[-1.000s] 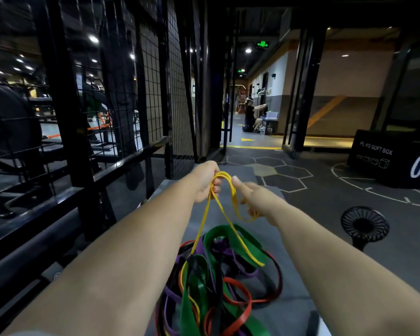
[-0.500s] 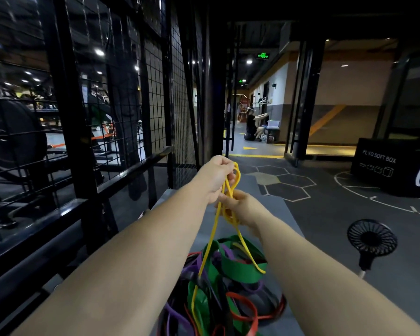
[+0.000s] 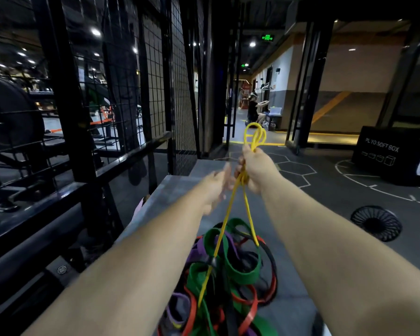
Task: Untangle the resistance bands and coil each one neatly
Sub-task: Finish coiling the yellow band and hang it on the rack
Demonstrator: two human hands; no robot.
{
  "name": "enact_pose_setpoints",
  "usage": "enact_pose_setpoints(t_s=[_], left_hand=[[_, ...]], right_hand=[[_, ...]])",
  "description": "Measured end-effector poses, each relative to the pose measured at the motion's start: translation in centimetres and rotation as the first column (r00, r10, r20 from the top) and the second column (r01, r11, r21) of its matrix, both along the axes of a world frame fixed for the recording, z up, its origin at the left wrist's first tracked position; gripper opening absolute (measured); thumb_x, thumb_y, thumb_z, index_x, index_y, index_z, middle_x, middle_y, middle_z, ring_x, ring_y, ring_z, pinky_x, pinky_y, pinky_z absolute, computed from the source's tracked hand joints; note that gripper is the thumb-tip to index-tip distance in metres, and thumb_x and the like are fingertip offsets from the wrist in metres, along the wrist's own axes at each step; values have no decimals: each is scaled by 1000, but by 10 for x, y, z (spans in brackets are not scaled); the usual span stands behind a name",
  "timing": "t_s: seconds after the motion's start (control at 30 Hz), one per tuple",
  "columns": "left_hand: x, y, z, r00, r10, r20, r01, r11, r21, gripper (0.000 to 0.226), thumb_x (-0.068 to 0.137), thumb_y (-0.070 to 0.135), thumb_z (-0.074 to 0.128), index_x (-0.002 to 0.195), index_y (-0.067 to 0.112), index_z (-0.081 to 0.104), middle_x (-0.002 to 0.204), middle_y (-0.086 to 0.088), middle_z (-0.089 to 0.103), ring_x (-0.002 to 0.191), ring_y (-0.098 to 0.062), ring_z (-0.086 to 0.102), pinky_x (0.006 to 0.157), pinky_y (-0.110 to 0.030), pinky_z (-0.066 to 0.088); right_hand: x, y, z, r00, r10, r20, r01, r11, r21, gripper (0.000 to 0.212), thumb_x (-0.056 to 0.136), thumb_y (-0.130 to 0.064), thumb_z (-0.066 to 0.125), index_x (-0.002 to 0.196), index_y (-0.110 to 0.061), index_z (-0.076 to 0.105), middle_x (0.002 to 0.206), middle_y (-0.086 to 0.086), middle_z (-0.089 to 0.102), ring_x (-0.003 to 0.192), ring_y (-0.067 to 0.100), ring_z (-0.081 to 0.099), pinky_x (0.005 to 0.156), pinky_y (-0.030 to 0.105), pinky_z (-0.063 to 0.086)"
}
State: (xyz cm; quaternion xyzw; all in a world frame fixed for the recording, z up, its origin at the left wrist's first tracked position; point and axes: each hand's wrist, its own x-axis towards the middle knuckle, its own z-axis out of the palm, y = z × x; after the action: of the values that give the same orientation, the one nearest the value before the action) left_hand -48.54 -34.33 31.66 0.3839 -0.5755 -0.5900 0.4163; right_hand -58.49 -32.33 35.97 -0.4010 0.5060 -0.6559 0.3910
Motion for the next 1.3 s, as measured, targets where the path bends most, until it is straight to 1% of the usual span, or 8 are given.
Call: enact_pose_setpoints(t_s=[0.13,0.27,0.37,0.57,0.67,0.87,1.03,1.3], left_hand=[[-11,16,-42,986,-167,18,167,986,11,59,97,59,13,100,25,62,101,10,69,101,-11,62,90,-38,33],[-15,20,-51,990,-108,-96,103,993,-60,61,97,55,19,78,14,61,68,2,66,68,-9,65,65,-24,44],[-14,15,-58,996,-91,2,90,988,-128,56,100,50,23,73,13,56,57,3,58,62,-10,64,65,-16,49],[-4,14,-68,957,-238,164,267,945,-187,46,104,39,24,67,15,39,53,6,34,49,-9,40,57,-17,36],[-1,-1,-53,989,-110,97,123,984,-133,43,104,38,31,65,19,37,46,10,29,41,-7,25,49,-25,23],[2,-24,10,989,146,-34,-148,986,-77,37,103,32,37,69,19,44,51,6,38,45,-9,30,48,-25,23],[-8,-18,68,996,79,-28,-82,990,-116,38,99,15,38,61,16,42,49,4,37,46,-10,30,46,-23,24],[-15,-16,113,984,22,179,46,930,-364,24,96,7,42,73,15,43,62,-3,36,53,-15,32,52,-28,29]], right_hand=[[4,-1,31,990,68,122,-60,996,-65,25,106,-28,36,83,-17,37,65,1,35,50,12,31,50,26,35],[-2,4,54,993,28,112,-16,994,-108,25,106,-28,35,85,-16,40,65,0,34,50,11,29,47,22,33],[-19,2,62,989,-45,144,65,989,-134,22,106,-29,35,88,-17,42,64,0,35,49,11,30,44,22,34],[-40,9,67,981,-189,54,195,972,-135,24,105,-30,36,85,-18,37,65,-1,34,50,12,31,48,24,33],[-48,11,59,958,-240,-155,223,968,-115,22,103,-29,42,83,-19,39,64,-1,38,51,13,33,45,24,34],[-49,12,28,848,64,-526,44,981,190,37,88,-51,63,83,-16,53,66,5,45,53,18,41,54,32,37],[-29,17,13,866,279,-416,-186,950,250,35,80,-48,74,79,-21,52,58,-1,34,51,14,30,52,27,25],[-9,9,22,863,275,-424,-192,954,229,12,83,-31,77,84,-22,68,66,0,53,60,16,42,57,28,32]])
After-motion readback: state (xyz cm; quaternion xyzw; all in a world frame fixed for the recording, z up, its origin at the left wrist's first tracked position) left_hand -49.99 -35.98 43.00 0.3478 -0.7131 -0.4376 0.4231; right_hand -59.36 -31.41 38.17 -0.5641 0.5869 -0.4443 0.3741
